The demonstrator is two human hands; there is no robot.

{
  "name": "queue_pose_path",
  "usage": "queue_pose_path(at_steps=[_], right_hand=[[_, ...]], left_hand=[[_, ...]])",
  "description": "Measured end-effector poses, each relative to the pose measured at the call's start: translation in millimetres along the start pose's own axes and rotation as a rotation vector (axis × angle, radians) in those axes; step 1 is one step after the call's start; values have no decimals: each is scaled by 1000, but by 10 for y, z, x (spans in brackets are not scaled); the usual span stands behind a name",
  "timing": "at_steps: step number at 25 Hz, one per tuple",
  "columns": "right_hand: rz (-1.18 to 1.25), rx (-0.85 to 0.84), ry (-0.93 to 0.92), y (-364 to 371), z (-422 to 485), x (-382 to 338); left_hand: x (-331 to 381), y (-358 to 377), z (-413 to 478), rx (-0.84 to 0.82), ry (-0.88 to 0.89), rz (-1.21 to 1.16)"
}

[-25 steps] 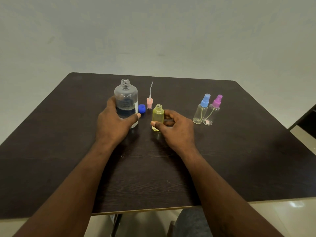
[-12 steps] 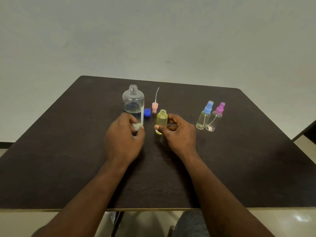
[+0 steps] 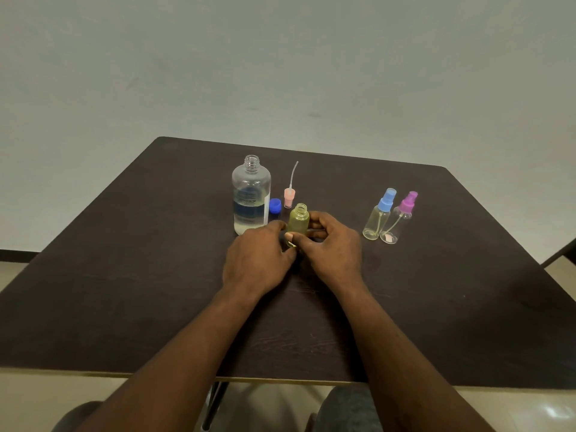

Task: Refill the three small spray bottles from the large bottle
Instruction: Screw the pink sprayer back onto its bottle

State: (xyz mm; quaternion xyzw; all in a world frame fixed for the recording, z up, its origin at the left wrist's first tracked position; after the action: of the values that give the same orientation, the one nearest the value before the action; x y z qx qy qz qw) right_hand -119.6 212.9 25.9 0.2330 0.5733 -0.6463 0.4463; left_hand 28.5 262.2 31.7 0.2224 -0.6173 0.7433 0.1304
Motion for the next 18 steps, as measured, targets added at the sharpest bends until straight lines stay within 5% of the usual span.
queue_pose_path(at_steps=[6,12,18], right_hand=[[20,-11,-20,13,2,-13],[335,184,110,-143,49,256],[355,59,220,-74,482,349]], left_hand=[[-5,42,67,9,-40,68],[-57,85,96,19,-49,20],[-87,77,89,28,-69,-70]])
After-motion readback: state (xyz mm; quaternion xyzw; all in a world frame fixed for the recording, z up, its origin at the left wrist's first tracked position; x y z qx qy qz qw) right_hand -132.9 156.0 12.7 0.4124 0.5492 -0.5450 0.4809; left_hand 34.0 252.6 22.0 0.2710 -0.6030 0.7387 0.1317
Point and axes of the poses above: each hand's wrist, its own z-axis towards the middle knuckle, its own y-axis out of the palm, x = y × z, the point moved 7 cm from there along z, towards the middle knuckle, and after that the axes turned 7 degrees about -x, right-handed, at the moved point
